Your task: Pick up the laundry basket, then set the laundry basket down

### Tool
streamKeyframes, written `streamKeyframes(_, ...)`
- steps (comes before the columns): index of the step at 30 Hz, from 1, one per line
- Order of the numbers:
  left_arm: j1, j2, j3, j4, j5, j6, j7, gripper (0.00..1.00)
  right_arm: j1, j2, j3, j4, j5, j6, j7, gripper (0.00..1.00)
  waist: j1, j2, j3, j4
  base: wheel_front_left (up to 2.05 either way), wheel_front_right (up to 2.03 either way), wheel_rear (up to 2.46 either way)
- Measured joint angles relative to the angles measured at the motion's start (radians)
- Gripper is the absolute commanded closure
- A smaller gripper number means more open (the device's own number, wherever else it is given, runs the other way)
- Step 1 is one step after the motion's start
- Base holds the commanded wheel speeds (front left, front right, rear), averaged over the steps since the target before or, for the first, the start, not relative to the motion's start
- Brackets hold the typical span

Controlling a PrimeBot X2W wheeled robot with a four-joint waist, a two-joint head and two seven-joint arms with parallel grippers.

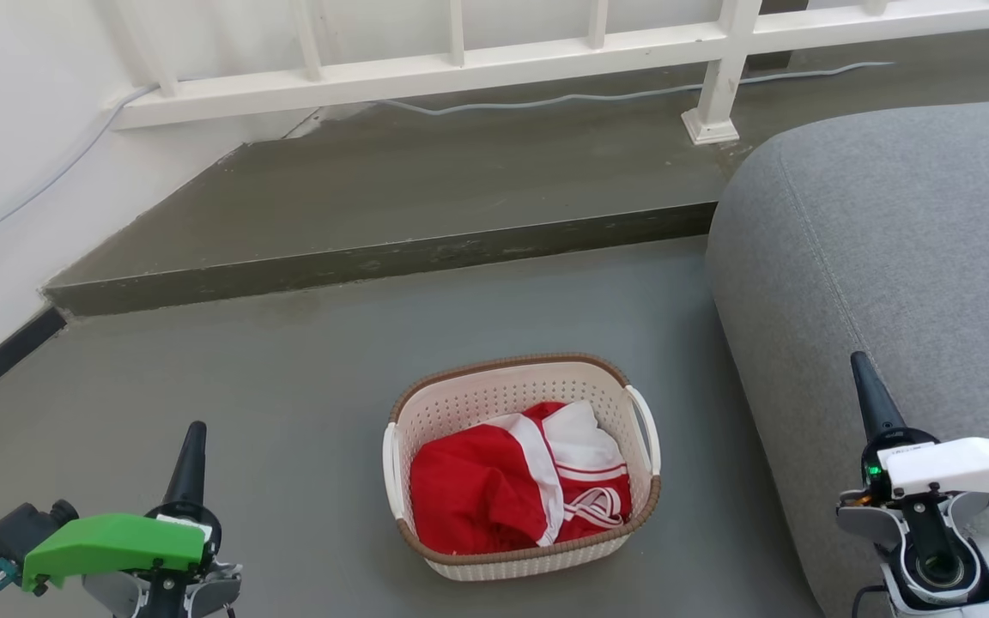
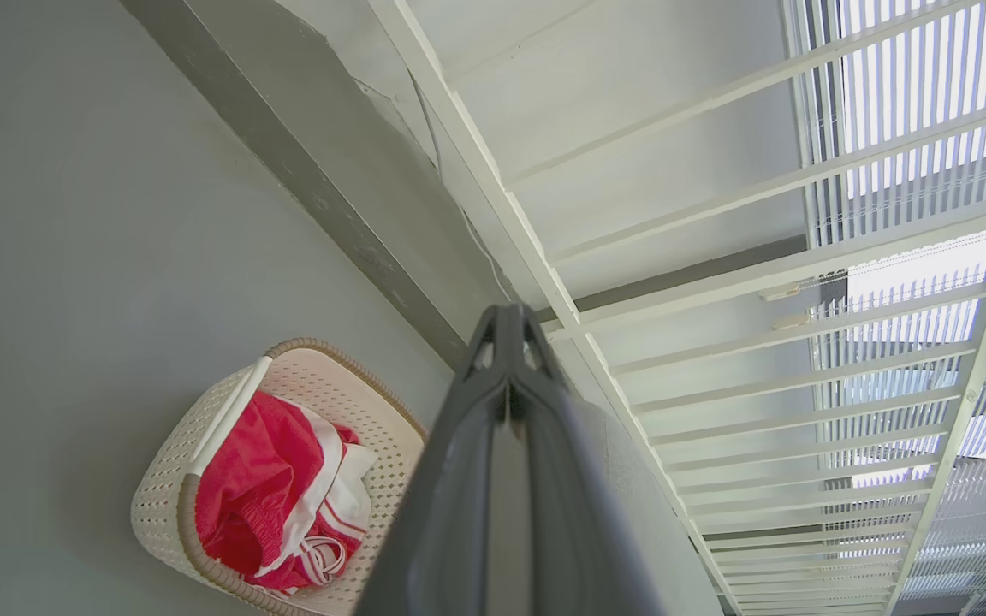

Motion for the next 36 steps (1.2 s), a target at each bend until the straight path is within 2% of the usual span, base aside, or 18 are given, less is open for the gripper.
streamKeyframes(30, -0.004, 0.004, 0.061, 0.023, -0.330, -0.011, 0.087, 1.00, -0.021, 0.000, -0.075, 0.023, 0.354, 0.018, 0.086, 1.00, 0.0000, 0.0000, -0.017, 0.008, 0.00, 0.00, 0.00)
streamKeyframes(36, -0.007, 0.006, 0.064, 0.025, -0.350, -0.018, 0.089, 1.00, -0.022, 0.000, -0.085, 0.026, 0.386, 0.018, 0.092, 1.00, 0.0000, 0.0000, -0.018, 0.009, 0.00, 0.00, 0.00)
